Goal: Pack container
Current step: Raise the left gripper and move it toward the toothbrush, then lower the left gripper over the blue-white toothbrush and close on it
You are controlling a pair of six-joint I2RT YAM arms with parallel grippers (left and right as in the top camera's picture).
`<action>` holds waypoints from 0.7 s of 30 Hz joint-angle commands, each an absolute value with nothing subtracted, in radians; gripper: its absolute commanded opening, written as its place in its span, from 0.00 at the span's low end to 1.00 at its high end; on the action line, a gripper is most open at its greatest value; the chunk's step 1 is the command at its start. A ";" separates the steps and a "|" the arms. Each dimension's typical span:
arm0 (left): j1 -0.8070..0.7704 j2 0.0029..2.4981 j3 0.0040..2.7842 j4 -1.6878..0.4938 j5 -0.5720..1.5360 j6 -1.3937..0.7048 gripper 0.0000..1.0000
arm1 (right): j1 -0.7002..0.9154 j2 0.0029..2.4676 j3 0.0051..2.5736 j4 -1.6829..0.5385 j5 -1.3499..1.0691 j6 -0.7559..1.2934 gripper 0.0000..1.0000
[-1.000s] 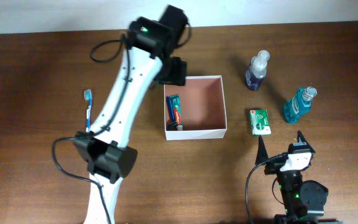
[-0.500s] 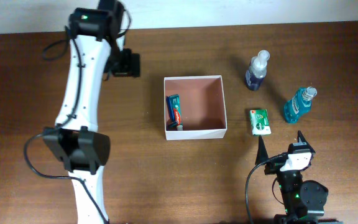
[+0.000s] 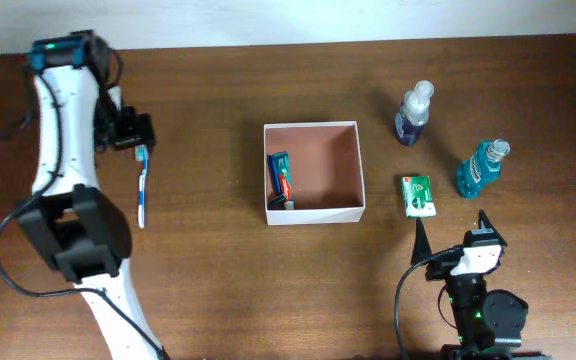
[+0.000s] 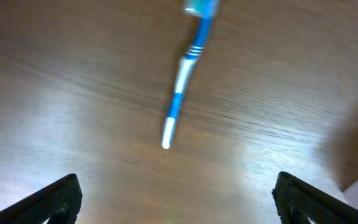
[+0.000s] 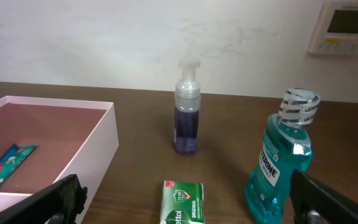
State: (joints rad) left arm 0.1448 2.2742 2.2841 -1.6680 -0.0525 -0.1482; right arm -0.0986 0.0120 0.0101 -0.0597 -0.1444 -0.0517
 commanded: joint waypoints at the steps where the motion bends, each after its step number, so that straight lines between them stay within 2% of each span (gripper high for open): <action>1: 0.184 2.255 2.246 -1.648 -0.041 -0.102 0.99 | -0.106 0.004 0.006 -0.065 -0.147 -0.048 0.99; 12: 0.179 2.257 2.143 -1.488 -0.041 -0.014 0.99 | -0.106 0.004 0.006 -0.065 -0.147 -0.048 0.98; 21: 0.179 2.257 2.047 -1.457 -0.041 0.012 0.99 | -0.106 0.004 0.006 -0.065 -0.147 -0.048 0.98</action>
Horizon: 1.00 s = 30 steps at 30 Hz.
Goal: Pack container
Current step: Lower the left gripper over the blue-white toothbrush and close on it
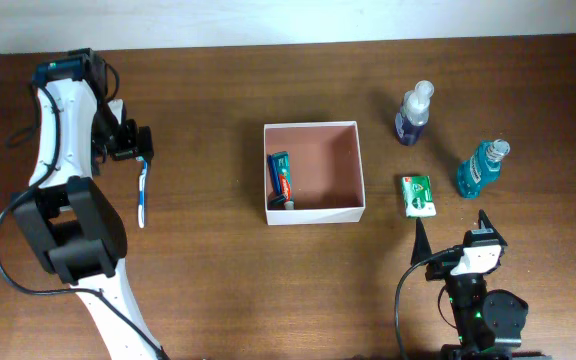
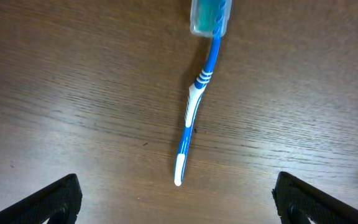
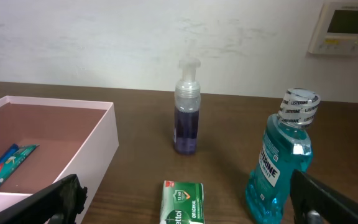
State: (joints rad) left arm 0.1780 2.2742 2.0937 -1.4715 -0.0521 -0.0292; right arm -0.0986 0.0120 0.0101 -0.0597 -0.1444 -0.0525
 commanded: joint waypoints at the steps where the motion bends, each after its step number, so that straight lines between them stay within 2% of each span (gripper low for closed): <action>1: 0.179 2.258 2.026 -1.443 -0.042 0.021 0.99 | -0.106 0.004 0.006 -0.065 -0.147 -0.048 0.98; 30: 0.179 2.259 1.840 -1.298 -0.048 0.012 0.99 | -0.106 0.004 0.006 -0.065 -0.147 -0.048 0.98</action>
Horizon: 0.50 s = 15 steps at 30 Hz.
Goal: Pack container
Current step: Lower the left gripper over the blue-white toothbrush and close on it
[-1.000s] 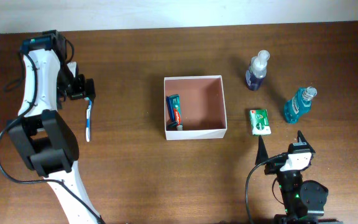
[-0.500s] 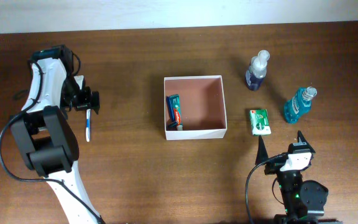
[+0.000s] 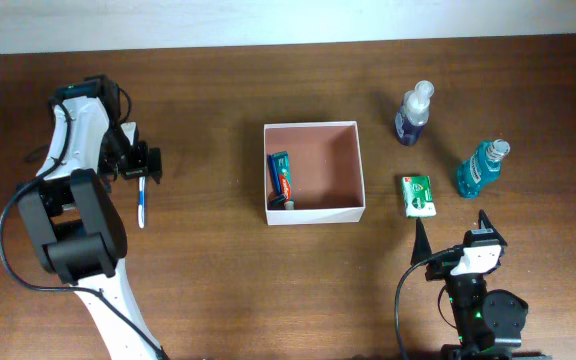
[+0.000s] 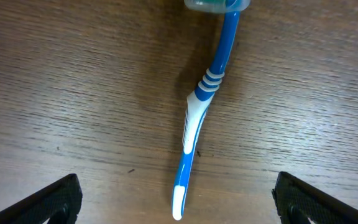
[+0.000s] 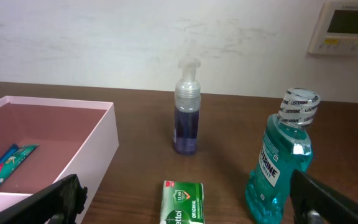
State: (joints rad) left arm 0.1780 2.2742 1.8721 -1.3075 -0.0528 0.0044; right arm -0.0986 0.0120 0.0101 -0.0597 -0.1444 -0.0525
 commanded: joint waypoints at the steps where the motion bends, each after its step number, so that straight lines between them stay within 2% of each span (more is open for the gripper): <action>1: 0.179 2.259 1.832 -1.293 -0.047 0.012 0.99 | -0.106 0.004 0.006 -0.065 -0.147 -0.048 0.98; 15: 0.179 2.259 1.815 -1.261 -0.048 0.012 0.99 | -0.106 0.004 0.006 -0.065 -0.147 -0.048 0.98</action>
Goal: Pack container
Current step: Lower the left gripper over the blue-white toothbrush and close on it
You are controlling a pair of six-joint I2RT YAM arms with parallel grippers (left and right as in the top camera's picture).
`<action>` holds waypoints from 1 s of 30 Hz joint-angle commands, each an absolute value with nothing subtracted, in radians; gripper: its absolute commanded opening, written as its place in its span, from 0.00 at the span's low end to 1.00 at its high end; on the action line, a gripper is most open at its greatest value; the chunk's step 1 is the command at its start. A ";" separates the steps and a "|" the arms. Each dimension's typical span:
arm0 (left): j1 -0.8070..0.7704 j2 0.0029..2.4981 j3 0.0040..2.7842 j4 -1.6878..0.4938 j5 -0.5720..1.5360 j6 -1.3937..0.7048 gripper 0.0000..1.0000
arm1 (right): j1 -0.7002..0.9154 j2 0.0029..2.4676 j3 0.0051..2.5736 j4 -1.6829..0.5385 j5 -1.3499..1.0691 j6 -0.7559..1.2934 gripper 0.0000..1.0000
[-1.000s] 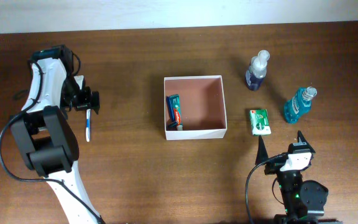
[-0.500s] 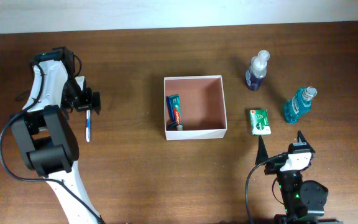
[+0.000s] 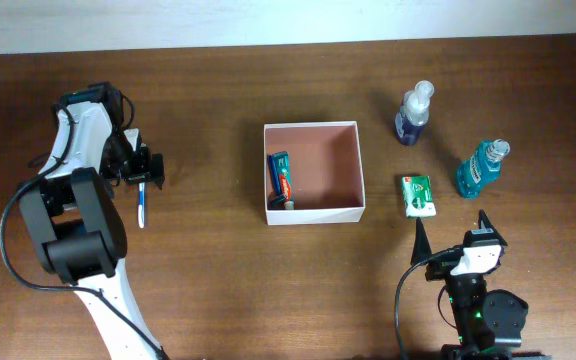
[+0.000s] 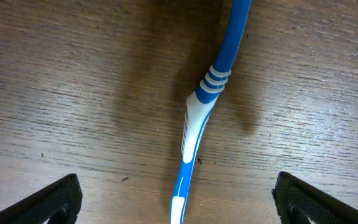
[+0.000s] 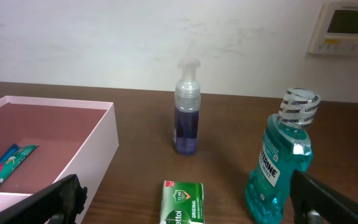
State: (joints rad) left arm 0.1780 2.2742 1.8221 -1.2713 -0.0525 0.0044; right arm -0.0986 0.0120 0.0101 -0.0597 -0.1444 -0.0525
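Note:
A blue and white toothbrush [image 4: 197, 118] lies flat on the wooden table [image 3: 208, 260], at the left [image 3: 141, 205]. My left gripper [image 3: 138, 170] hangs open low over it, its fingertips [image 4: 48, 202] far apart on either side of the handle. The white box [image 3: 313, 172] with a pink floor sits mid-table and holds a toothpaste tube [image 3: 281, 178], which shows in the right wrist view too [image 5: 5, 163]. My right gripper [image 3: 453, 235] rests open at the front right, near the box.
A green soap packet [image 3: 419, 194] lies right of the box. Behind it stand a purple pump bottle [image 3: 414, 113] and a teal mouthwash bottle [image 3: 481, 167]. A wall with a thermostat [image 5: 347, 28] rises beyond the table's far edge.
My left gripper has come lower over the toothbrush, so the handle looks larger and the bristle head has left the wrist view. The right arm is unchanged.
At first my left gripper was open, high near the toothbrush's head end. At each later moment it stood lower and closer along the handle. The toothbrush has kept its place and the right arm has stayed still.

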 commanded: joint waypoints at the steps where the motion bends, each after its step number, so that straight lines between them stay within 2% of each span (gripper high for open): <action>1: 0.179 2.259 1.813 -1.251 -0.049 0.013 0.99 | -0.106 0.004 0.006 -0.065 -0.147 -0.048 0.98; 30: 0.181 2.259 1.748 -1.134 -0.040 0.013 0.98 | -0.106 0.004 0.006 -0.065 -0.147 -0.048 0.98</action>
